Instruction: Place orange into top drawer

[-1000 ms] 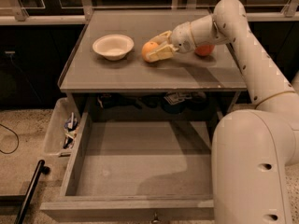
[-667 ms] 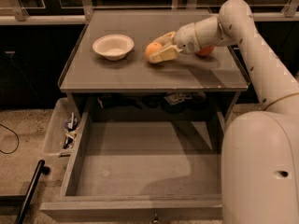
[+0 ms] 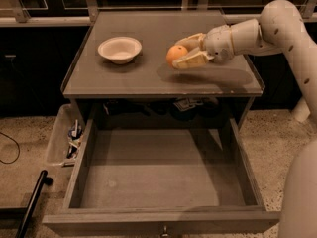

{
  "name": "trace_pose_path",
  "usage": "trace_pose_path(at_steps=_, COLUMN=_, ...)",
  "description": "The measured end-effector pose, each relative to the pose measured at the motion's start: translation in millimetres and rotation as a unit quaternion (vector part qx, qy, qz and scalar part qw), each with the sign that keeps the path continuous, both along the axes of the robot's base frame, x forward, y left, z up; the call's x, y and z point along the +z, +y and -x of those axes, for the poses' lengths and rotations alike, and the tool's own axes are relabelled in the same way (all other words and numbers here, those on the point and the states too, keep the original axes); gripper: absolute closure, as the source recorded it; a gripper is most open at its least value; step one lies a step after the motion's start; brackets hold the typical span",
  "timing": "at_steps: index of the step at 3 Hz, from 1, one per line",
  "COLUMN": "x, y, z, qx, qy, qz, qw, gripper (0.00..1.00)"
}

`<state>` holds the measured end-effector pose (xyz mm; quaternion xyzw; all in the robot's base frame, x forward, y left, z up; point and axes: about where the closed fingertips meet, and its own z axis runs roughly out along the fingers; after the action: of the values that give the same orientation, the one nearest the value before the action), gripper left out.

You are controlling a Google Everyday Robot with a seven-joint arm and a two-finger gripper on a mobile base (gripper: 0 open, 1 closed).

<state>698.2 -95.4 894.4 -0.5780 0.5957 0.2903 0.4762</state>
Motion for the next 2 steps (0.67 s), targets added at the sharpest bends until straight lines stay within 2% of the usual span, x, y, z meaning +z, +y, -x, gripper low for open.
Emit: trace_pose_path(at_steps=2, x=9, y=-24, z=81, qx=0.015, qy=-0.030, qz=0.017, qw=0.9993, gripper=1.00)
